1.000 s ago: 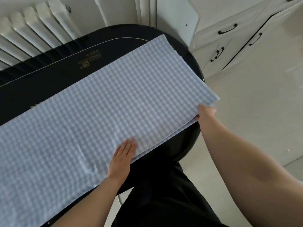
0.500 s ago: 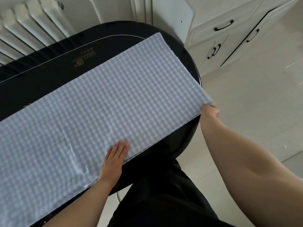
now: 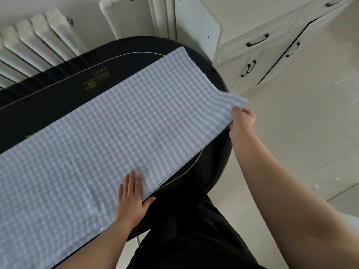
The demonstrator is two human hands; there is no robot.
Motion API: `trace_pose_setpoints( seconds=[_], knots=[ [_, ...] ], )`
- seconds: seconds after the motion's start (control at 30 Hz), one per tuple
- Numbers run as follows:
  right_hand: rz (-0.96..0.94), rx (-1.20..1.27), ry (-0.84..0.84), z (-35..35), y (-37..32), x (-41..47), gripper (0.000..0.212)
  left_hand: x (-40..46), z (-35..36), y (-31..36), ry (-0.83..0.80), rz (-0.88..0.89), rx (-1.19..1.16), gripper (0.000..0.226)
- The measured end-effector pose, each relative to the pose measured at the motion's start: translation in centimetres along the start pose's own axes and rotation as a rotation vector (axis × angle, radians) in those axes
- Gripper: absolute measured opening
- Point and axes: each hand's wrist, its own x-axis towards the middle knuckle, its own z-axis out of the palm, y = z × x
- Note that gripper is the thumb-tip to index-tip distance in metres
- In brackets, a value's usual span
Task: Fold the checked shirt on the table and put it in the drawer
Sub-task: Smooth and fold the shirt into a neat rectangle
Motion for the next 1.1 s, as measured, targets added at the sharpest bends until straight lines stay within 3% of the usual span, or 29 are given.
trace_pose_setpoints(
  seconds=[0.07,0.13,0.23,0.33,0.4,0.5,0.6,0.7,0.83,0.9,0.97,1.03,1.1],
  knots=[
    [-0.043,0.073,0.030,0.3,-2.1,0.5,0.011,0.5,-0.5,0.6,0.002,0.024,0.025,0.091],
    [0.044,0.130,0.019,-0.4,-2.4,1.8,0.011,0.8,-0.7,1.2,-0.002,0.056,0.040,0.078],
    [0.251,-0.028,-0.154,-1.3,-0.1,2.8,0.026,1.0,-1.4,1.9,-0.070,0.031,0.041,0.071],
    [0.209,-0.285,-0.042,-1.1,1.5,2.7,0.013,1.0,-1.4,1.5,-0.137,0.002,0.044,0.069],
    [0.208,-0.327,0.039,-0.8,1.7,3.3,0.009,0.5,-1.0,1.0,-0.129,-0.009,0.036,0.072],
    [0.323,-0.015,0.083,-0.6,1.6,3.4,0.010,-0.3,-0.5,0.8,-0.090,-0.053,0.012,0.077],
    [0.091,-0.080,-0.048,1.2,0.6,-1.5,0.033,-0.7,-0.8,1.2,-0.104,-0.060,-0.011,0.079],
    [-0.071,-0.003,-0.161,3.4,1.7,-9.4,0.030,-0.9,-1.3,1.4,-0.119,-0.072,-0.074,0.077],
    [-0.497,-0.563,-0.584,4.4,8.3,-16.1,0.018,-1.1,-2.0,1.6,-0.156,-0.077,-0.177,0.067],
    [-0.683,-0.824,-0.809,3.2,12.8,-16.9,0.028,-1.0,-2.2,1.1,-0.129,-0.132,-0.373,0.052],
    [-0.854,-1.025,-0.912,1.8,16.3,-16.9,0.031,-1.0,-1.4,0.0,0.029,-0.259,-0.675,0.045],
    [-0.875,-1.199,-0.962,0.6,18.8,-16.4,0.031,-1.5,-1.1,-1.5,0.192,-0.445,-1.025,0.041],
    [-0.861,-1.340,-1.050,-0.6,20.6,-16.2,0.032,-2.0,-1.1,-2.6,0.204,-0.553,-1.191,0.036]
  ],
)
